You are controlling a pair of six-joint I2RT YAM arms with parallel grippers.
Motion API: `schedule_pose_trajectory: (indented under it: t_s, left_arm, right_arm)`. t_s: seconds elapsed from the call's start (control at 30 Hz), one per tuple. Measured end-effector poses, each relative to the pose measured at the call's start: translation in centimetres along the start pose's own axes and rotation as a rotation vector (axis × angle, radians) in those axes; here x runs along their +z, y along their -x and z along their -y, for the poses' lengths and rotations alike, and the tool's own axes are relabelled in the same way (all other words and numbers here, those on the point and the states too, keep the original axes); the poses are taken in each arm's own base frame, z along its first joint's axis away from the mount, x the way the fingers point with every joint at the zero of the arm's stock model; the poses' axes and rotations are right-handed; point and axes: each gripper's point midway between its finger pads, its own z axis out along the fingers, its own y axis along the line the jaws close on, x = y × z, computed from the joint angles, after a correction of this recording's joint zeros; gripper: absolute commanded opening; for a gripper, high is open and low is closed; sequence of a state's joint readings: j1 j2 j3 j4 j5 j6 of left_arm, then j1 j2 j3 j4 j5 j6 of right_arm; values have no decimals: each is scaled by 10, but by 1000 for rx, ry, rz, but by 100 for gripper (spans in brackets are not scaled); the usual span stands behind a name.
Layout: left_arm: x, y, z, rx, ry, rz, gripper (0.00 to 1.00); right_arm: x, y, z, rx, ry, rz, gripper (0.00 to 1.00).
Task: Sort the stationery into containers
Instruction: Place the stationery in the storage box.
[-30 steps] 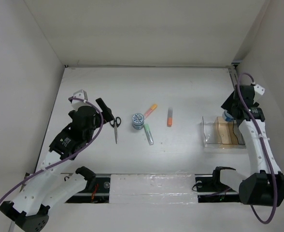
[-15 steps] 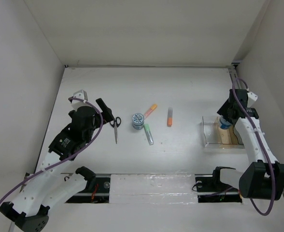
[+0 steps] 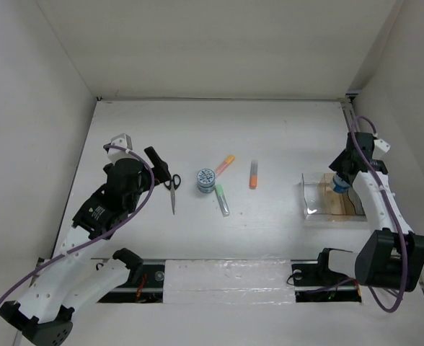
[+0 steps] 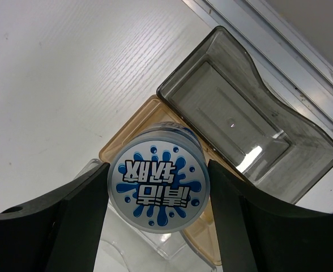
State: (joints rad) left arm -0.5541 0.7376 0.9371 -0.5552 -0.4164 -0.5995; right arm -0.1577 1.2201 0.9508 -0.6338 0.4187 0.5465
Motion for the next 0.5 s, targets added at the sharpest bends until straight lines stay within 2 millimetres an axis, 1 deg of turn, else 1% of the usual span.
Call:
schedule_pose_trajectory:
  t_s: [0.1, 0.37, 0.5]
  left_arm:
    - [0, 0, 1, 0, -2, 1, 100]
    - [1, 0, 1, 0, -2, 0, 100]
    - [3, -1, 1, 3, 1, -4, 100]
  right_arm:
    - [5, 0, -1, 1, -1, -4, 0]
    - [17, -7, -13, -6, 28, -37, 0]
    - [24, -10, -15, -14, 26, -51, 0]
